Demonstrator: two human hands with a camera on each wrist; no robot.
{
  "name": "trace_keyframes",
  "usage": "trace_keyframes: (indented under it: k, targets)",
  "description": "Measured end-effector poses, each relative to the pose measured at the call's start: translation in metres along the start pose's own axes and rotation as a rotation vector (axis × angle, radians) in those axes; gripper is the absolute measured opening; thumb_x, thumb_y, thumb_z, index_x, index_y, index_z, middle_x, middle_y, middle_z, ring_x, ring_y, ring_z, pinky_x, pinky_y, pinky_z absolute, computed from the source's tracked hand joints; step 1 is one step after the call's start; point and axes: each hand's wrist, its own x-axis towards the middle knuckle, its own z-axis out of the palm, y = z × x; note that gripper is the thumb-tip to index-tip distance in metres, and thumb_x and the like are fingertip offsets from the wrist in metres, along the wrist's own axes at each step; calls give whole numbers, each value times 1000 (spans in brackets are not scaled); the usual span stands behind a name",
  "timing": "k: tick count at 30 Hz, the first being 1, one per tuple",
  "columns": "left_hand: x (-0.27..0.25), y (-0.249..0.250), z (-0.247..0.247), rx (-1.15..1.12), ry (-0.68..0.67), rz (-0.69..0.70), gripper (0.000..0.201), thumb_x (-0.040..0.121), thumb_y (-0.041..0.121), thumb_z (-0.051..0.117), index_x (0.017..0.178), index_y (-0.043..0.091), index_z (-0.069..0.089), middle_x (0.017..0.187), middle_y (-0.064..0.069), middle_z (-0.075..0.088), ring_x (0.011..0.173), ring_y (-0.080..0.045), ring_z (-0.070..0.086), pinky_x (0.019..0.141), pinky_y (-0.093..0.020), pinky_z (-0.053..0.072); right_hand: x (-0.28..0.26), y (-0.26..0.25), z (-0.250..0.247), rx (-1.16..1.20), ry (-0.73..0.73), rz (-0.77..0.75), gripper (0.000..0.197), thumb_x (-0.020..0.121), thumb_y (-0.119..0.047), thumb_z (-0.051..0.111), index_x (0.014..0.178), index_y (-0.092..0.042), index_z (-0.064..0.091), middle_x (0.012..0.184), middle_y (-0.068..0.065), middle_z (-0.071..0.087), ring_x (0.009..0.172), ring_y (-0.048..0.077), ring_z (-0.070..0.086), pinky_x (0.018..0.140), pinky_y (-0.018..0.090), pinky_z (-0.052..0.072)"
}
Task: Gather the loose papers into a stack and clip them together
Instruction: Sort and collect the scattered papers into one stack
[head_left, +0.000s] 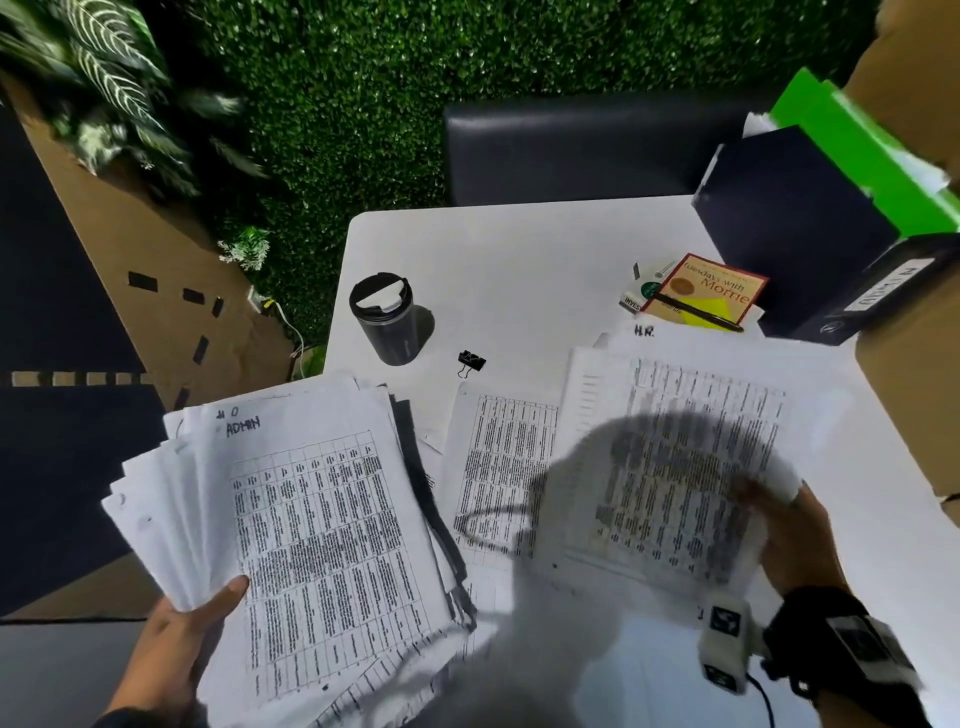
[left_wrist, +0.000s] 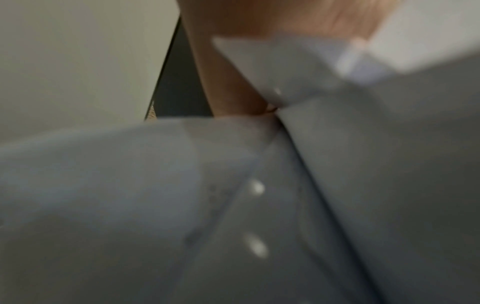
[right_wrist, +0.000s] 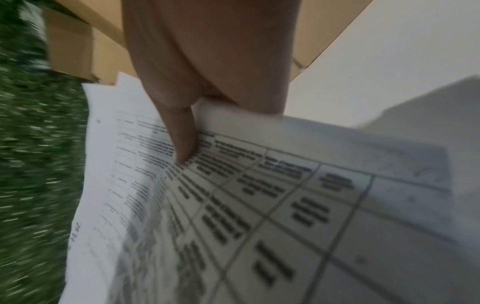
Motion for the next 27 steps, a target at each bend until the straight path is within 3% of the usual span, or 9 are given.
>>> trace_keyframes:
  k: [3, 6, 10, 15, 19, 22, 24, 26, 27]
  targets:
    - [8, -4, 12, -4, -110, 10, 49, 77, 10, 71, 120, -5, 53, 96, -25, 67, 81, -25, 61, 71, -22, 48, -16, -19, 32, 68, -201, 53, 27, 86, 2, 53, 106, -14, 64, 87, 0, 76, 78, 17, 71, 61, 26, 57]
    - [7, 0, 27, 18, -171, 2, 42, 80, 6, 68, 119, -2, 54, 108, -21, 63, 102, -31, 55, 88, -31, 37, -30, -17, 78, 68, -326, 97, 24, 81, 3, 59, 100, -9, 67, 87, 5, 76, 77, 18, 71, 63, 25, 56]
    - [0, 10, 49, -12, -210, -30, 34, 84, -2, 62, 118, -5, 56, 78, -12, 68, 61, -17, 65, 59, -18, 50, -47, 2, 144, 15, -470, 174, 28, 64, -6, 76, 90, -3, 66, 78, 5, 73, 70, 15, 68, 63, 20, 54]
    - [17, -4, 40, -151, -200, -173, 32, 94, -4, 42, 125, -6, 51, 64, 11, 73, 54, -3, 67, 46, -16, 50, -62, 31, 189, -174, -652, 422, 47, 63, -36, 80, 88, -18, 45, 85, -5, 50, 94, 15, 57, 94, 35, 40]
    - [14, -6, 32, -264, -260, -266, 44, 103, 31, 28, 116, 12, 65, 63, 12, 73, 56, -1, 68, 61, -25, 53, -75, 52, 218, -286, -657, 430, 109, 52, -49, 84, 138, -8, 32, 145, 13, 40, 133, 25, 40, 114, 48, 23]
    - [3, 2, 28, -85, -389, -82, 66, 98, 55, 28, 134, 5, 52, 131, -31, 53, 121, -41, 53, 103, -54, 30, -85, 55, 231, -365, -624, 445, 82, 84, -21, 64, 147, -7, 12, 150, 16, 30, 135, 28, 37, 114, 45, 19]
    - [15, -16, 21, 86, -364, -88, 54, 93, 35, 57, 132, 0, 44, 126, -22, 55, 110, -37, 54, 94, -42, 37, -83, 61, 230, -391, -649, 418, 59, 85, -19, 63, 136, -7, 36, 139, 13, 46, 123, 22, 49, 105, 37, 34]
    - [21, -17, 15, 26, -238, -130, 47, 79, 17, 75, 118, -1, 56, 98, -12, 68, 89, -27, 61, 74, -33, 44, -78, 59, 227, -435, -689, 355, 9, 88, -16, 61, 94, -12, 56, 90, 6, 61, 78, 3, 58, 72, 20, 43]
    - [18, -11, 14, 18, -254, -136, 46, 77, 14, 77, 116, -1, 58, 93, -11, 68, 91, -31, 62, 78, -35, 46, -71, 61, 224, -435, -660, 324, 10, 89, -17, 60, 82, -15, 53, 73, 3, 53, 61, 1, 50, 58, 18, 37]
